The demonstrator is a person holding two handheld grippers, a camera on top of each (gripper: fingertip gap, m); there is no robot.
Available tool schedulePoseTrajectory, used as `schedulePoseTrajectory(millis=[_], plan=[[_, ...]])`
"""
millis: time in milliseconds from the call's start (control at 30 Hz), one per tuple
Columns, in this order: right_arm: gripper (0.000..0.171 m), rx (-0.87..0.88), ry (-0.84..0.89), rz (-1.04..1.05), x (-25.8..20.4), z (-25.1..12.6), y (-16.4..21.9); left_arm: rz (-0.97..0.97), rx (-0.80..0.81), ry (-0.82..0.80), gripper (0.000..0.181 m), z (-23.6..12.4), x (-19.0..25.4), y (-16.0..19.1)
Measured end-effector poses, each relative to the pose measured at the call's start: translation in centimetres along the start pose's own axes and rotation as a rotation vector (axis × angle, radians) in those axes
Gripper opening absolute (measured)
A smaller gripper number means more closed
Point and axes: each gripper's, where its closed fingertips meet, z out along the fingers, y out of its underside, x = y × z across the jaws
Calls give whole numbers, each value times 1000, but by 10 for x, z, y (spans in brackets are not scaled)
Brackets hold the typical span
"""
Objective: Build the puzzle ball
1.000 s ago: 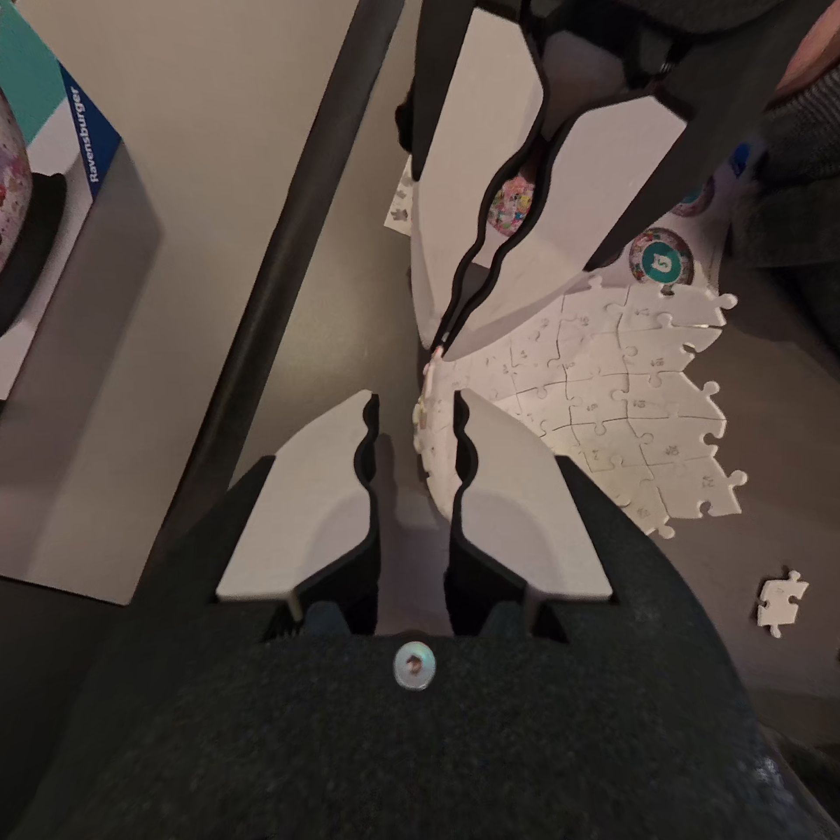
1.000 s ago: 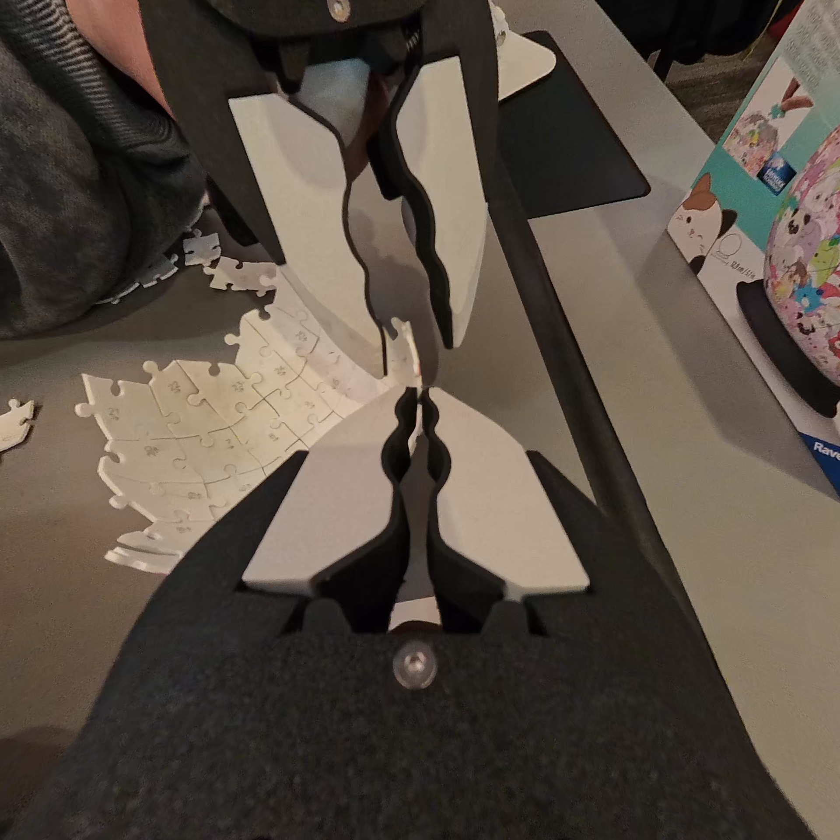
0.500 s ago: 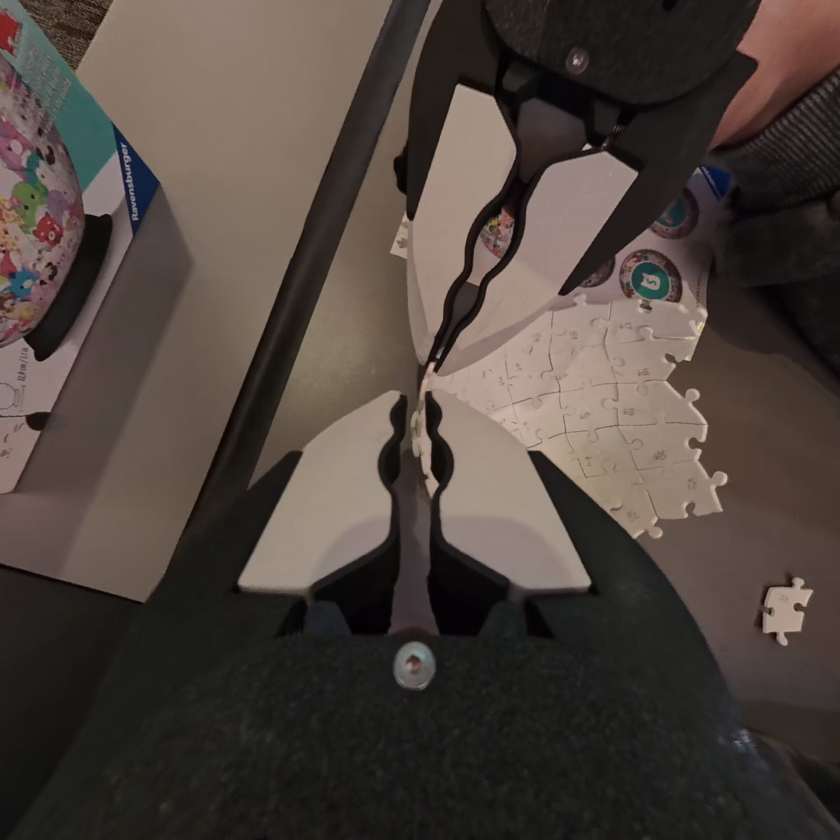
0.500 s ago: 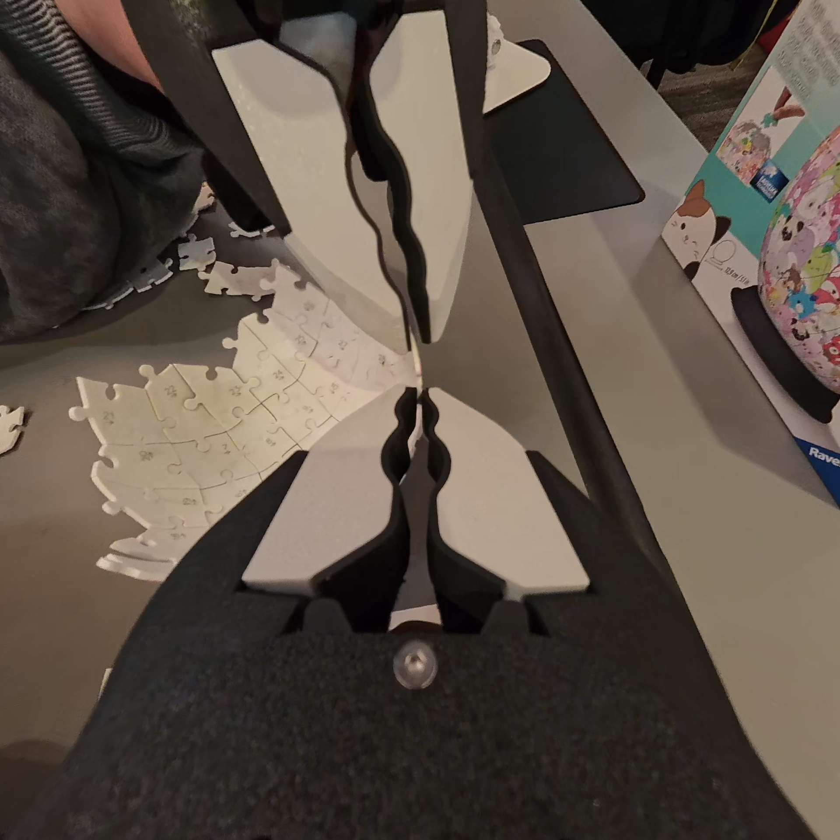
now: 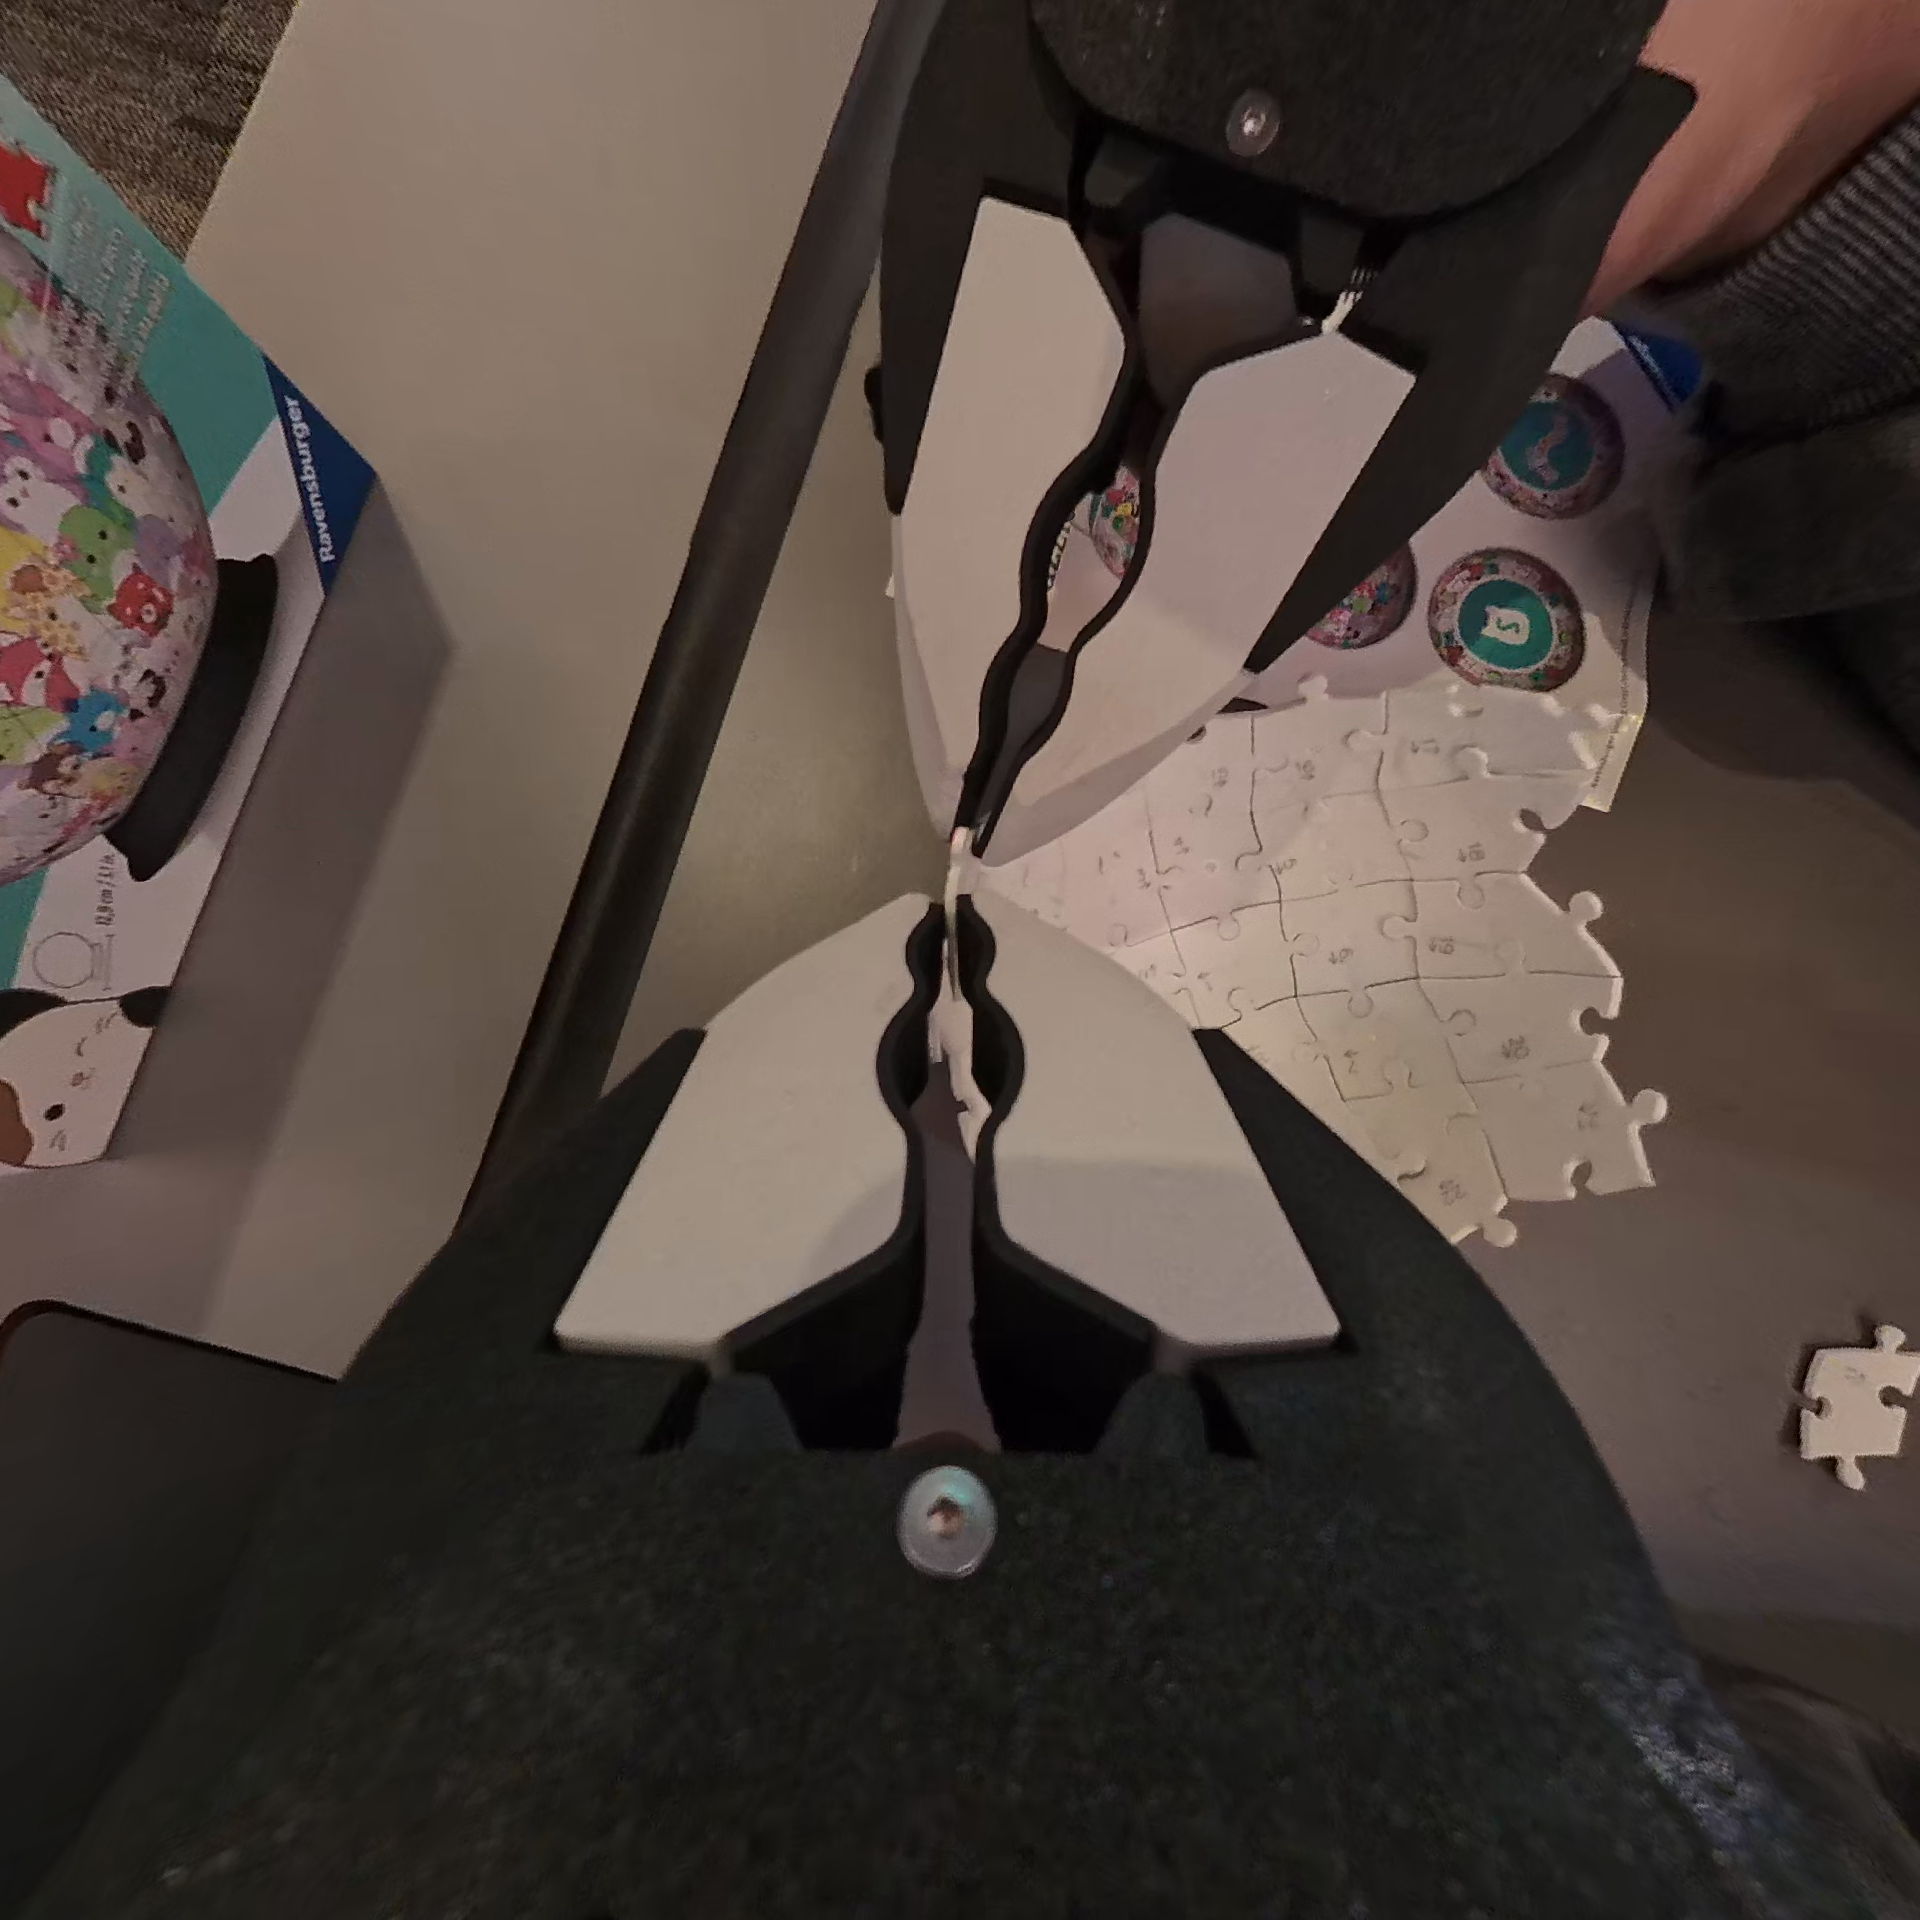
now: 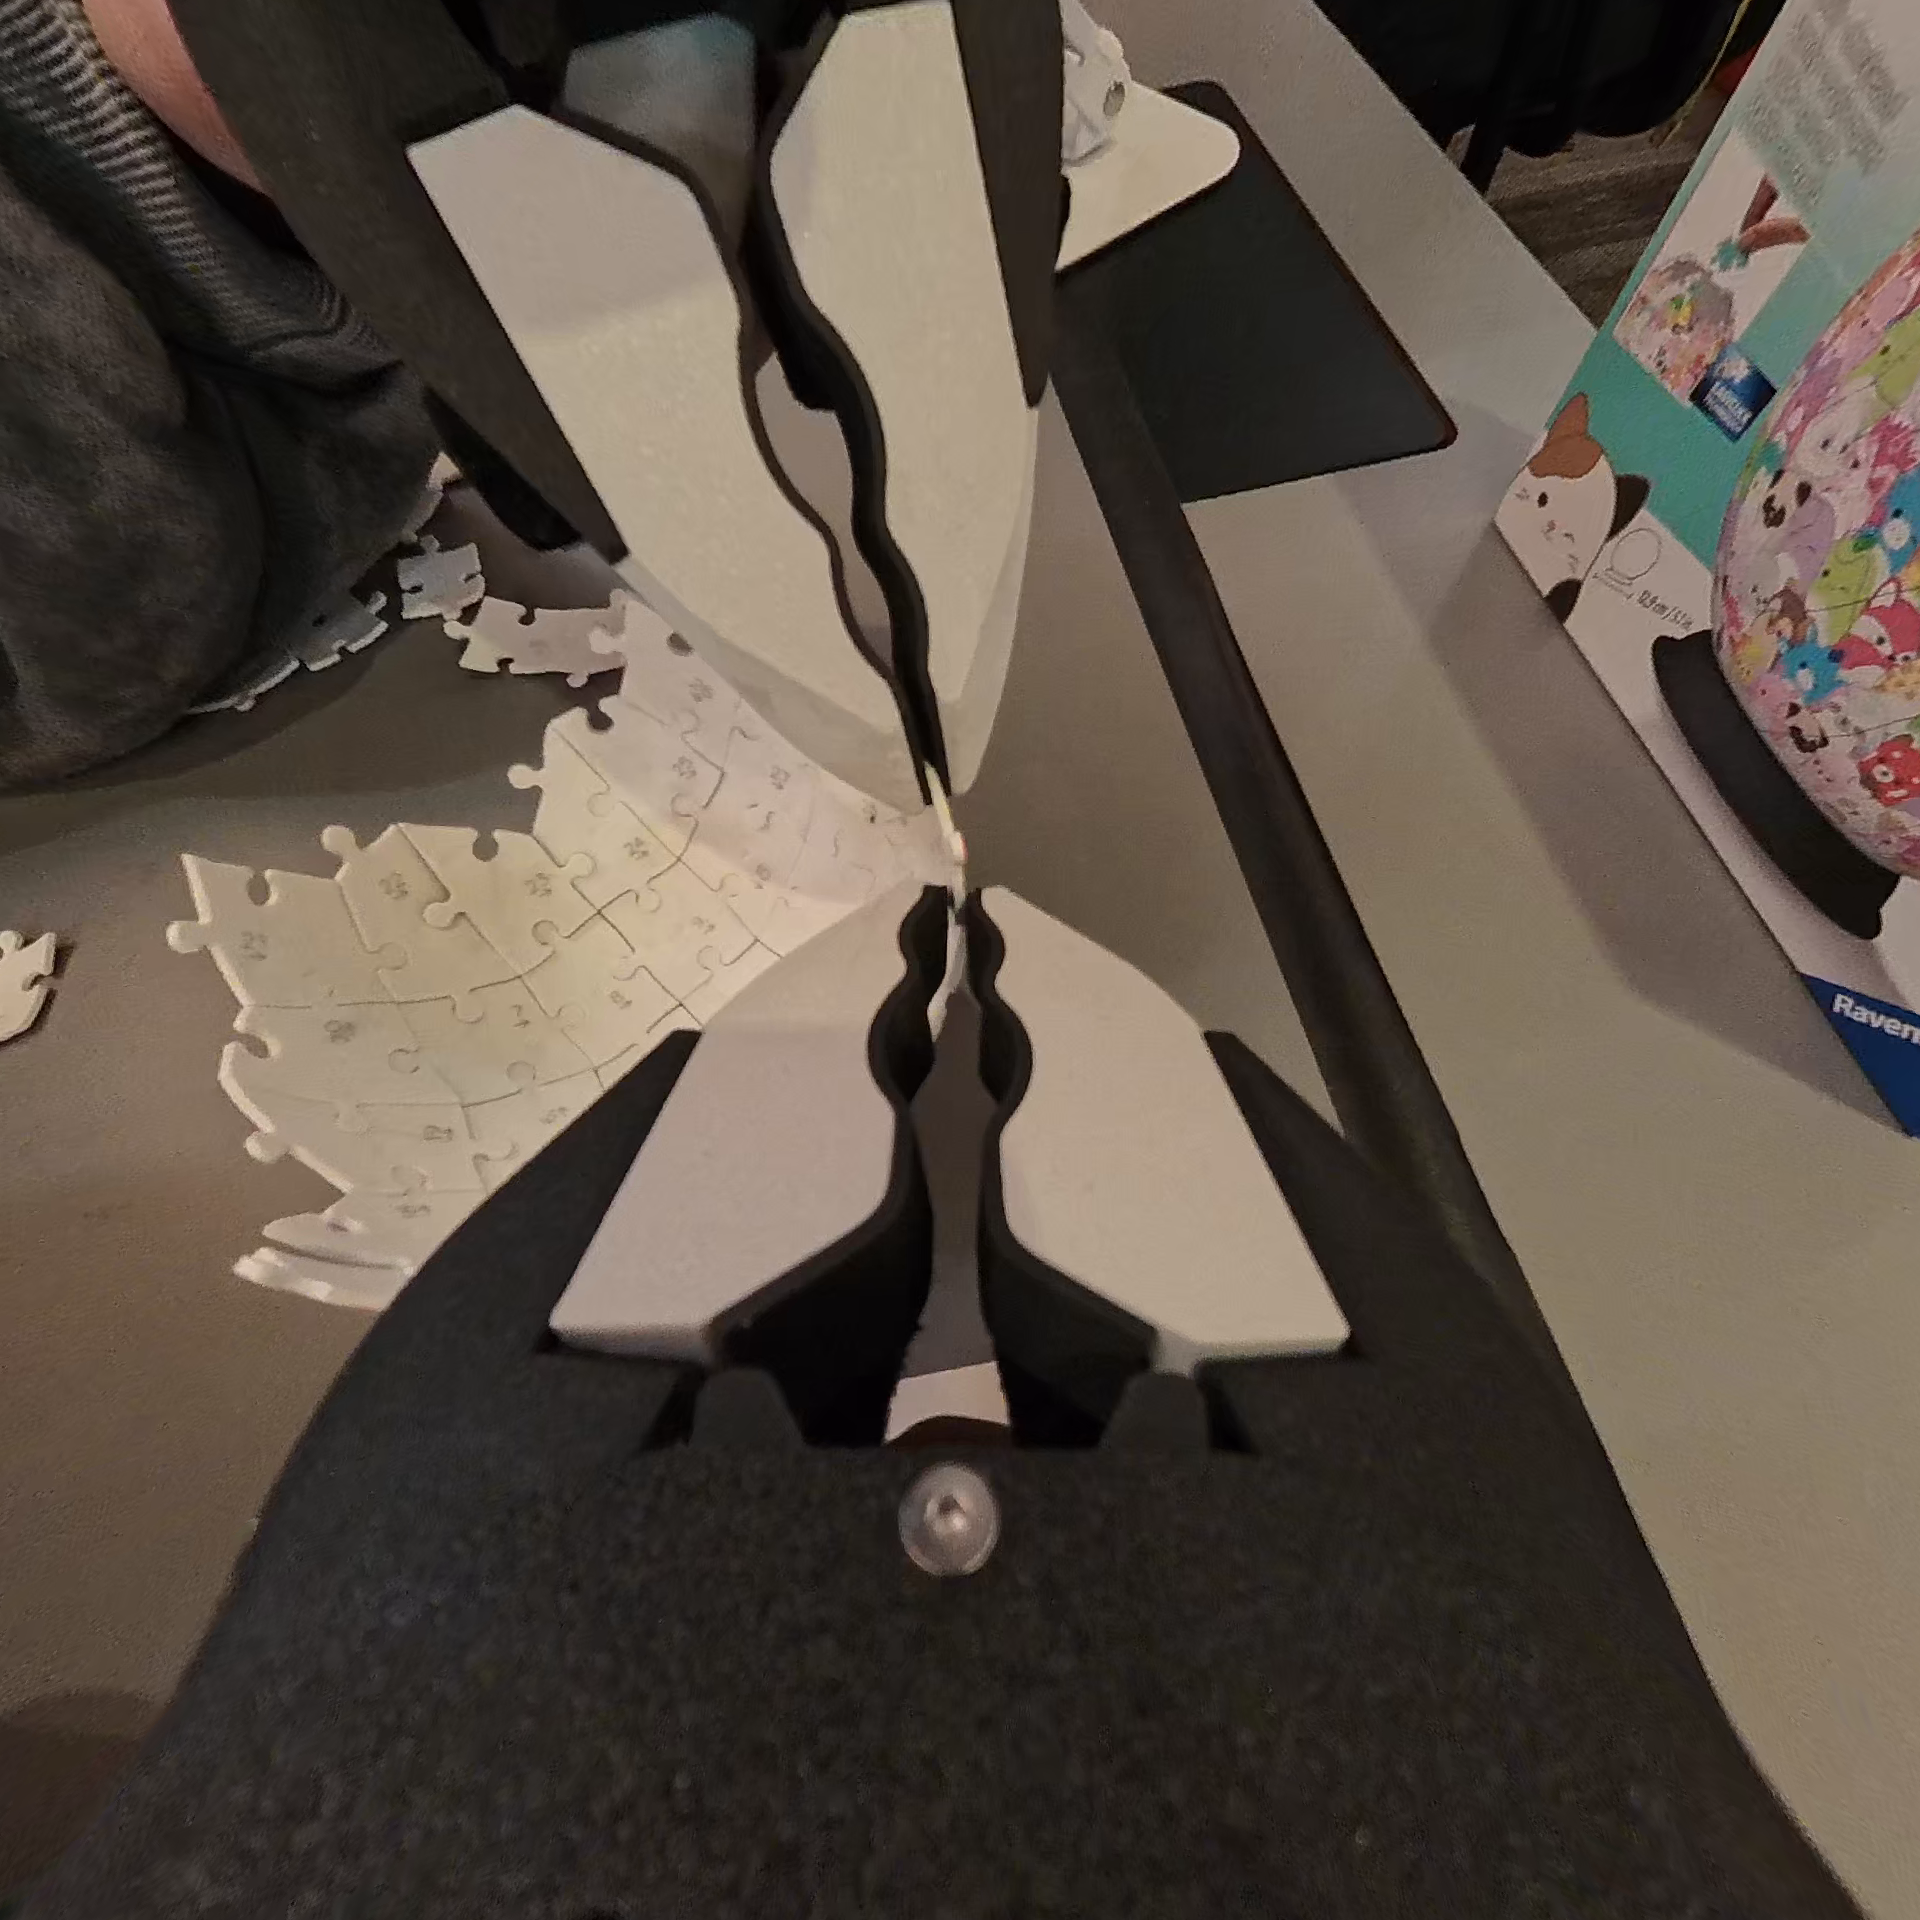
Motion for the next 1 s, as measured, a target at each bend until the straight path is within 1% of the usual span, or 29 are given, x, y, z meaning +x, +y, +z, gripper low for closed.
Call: schedulePoseTrajectory(millis=[33, 133, 167, 300, 433, 633, 733, 1000], plan=[[4, 3, -2, 0, 0, 0, -1, 3, 1, -2, 1, -1, 0, 0], [12, 25, -13, 10, -1, -1, -5, 11, -4, -9, 2, -2, 0, 0], [12, 36, -19, 7, -3, -2, -8, 16, -8, -14, 2, -2, 0, 0], [10, 74, -4, -31, -3, -4, -15, 47, -10, -29, 2, -3, 1, -2], [3, 68, 14, -50, -1, -4, -14, 65, -9, -42, 2, -3, 1, -3], [2, 89, 24, -34, 3, -3, -17, 53, 9, -76, 2, -5, -5, -5], [2, 90, 4, -16, 1, -1, -16, 43, 4, -68, 3, -6, -5, -3], [2, 40, 16, -34, 1, -1, -11, 30, -7, -45, 2, -1, -3, -1]])
